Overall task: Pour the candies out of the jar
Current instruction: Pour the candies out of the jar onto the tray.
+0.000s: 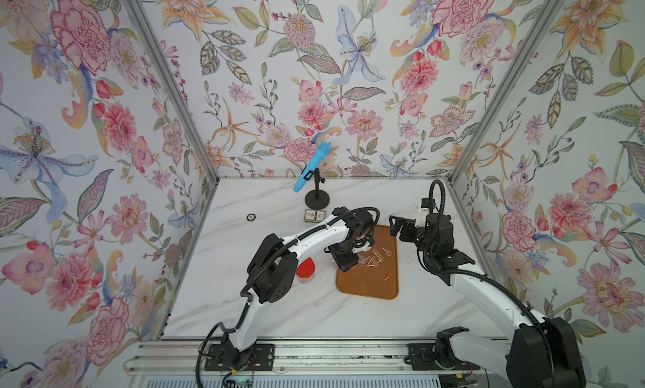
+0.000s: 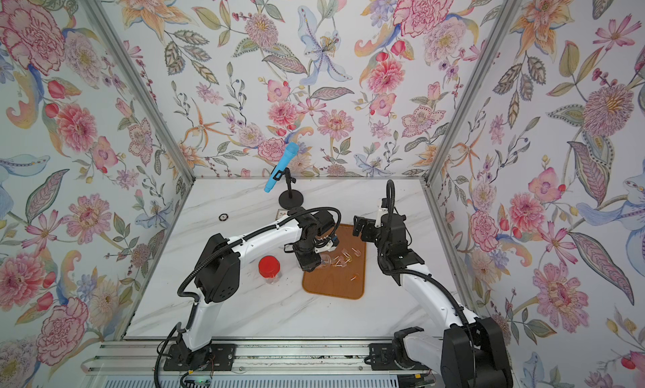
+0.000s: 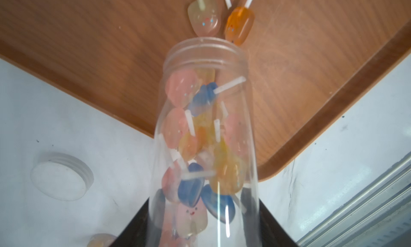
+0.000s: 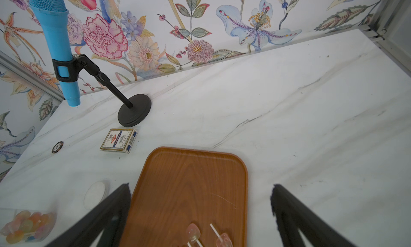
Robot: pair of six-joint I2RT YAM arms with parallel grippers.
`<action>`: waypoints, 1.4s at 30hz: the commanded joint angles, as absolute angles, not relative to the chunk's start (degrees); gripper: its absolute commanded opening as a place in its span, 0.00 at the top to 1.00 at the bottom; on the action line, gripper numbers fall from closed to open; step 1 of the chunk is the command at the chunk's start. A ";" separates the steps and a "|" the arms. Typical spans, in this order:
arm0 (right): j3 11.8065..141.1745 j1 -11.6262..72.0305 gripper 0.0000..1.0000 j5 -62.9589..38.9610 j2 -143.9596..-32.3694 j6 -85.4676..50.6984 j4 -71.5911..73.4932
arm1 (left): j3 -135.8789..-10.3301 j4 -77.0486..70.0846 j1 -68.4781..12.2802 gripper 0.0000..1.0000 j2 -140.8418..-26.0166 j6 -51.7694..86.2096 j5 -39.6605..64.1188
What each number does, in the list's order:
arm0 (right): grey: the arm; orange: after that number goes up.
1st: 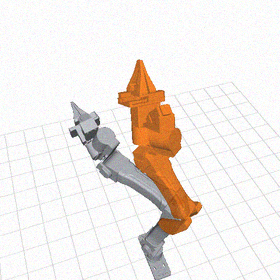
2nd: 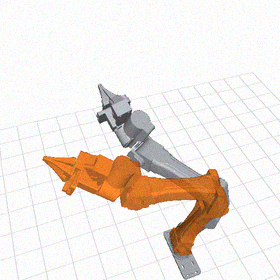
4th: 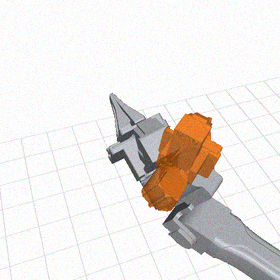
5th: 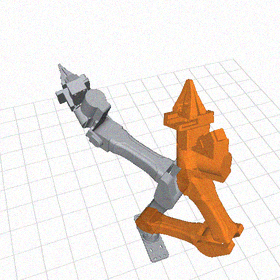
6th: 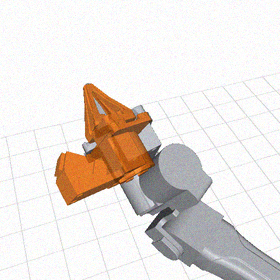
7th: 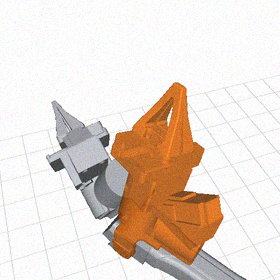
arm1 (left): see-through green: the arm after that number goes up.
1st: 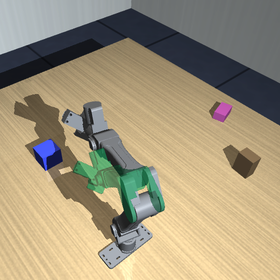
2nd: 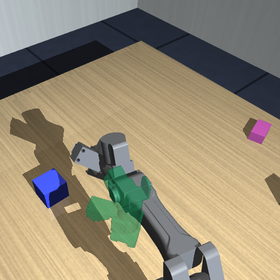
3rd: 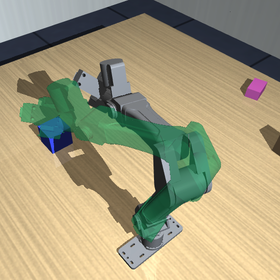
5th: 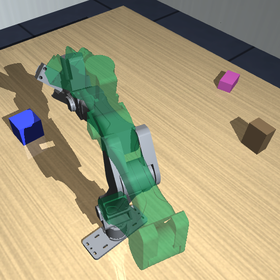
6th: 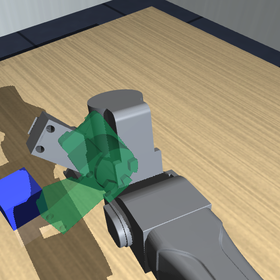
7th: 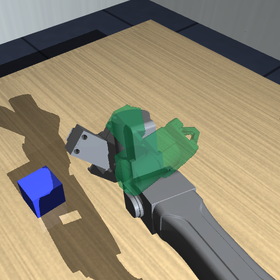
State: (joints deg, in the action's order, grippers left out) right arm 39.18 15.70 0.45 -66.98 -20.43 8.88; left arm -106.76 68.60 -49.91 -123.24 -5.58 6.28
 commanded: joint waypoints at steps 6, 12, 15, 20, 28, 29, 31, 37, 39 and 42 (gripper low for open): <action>39.51 15.56 0.00 0.02 -67.92 -22.70 10.88 | -108.80 70.25 -51.58 1.00 -123.19 -7.03 3.82; 40.12 15.56 0.00 -0.38 -67.50 -23.25 9.81 | -113.08 72.70 -52.11 1.00 -122.94 -5.98 3.03; 39.47 15.56 0.00 0.30 -66.65 -23.12 10.10 | -110.77 72.90 -52.12 1.00 -120.38 -5.00 0.84; 39.48 15.58 0.00 -0.31 -66.44 -24.16 10.20 | -109.42 71.58 -52.12 1.00 -119.59 -5.45 2.68; 39.03 15.56 0.00 -0.37 -65.17 -24.71 9.74 | -107.98 69.80 -52.30 1.00 -116.21 -5.45 1.83; 39.07 15.56 0.00 -0.81 -65.26 -24.72 9.78 | -106.70 68.66 -52.33 1.00 -115.76 -5.53 1.76; 39.19 15.49 0.00 -1.67 -65.17 -24.70 9.50 | -104.92 67.17 -52.37 1.00 -115.61 -5.97 2.80; 39.21 12.25 0.00 -11.34 -64.40 -28.03 8.02 | -99.53 58.78 -52.16 1.00 -111.77 -6.42 0.47; 38.85 10.24 0.00 -18.92 -64.38 -29.37 9.20 | -95.85 53.43 -51.60 1.00 -108.30 -6.41 -0.02; 38.95 8.13 0.00 -29.75 -65.58 -32.40 11.84 | -87.88 42.40 -49.40 1.00 -101.73 -5.85 1.14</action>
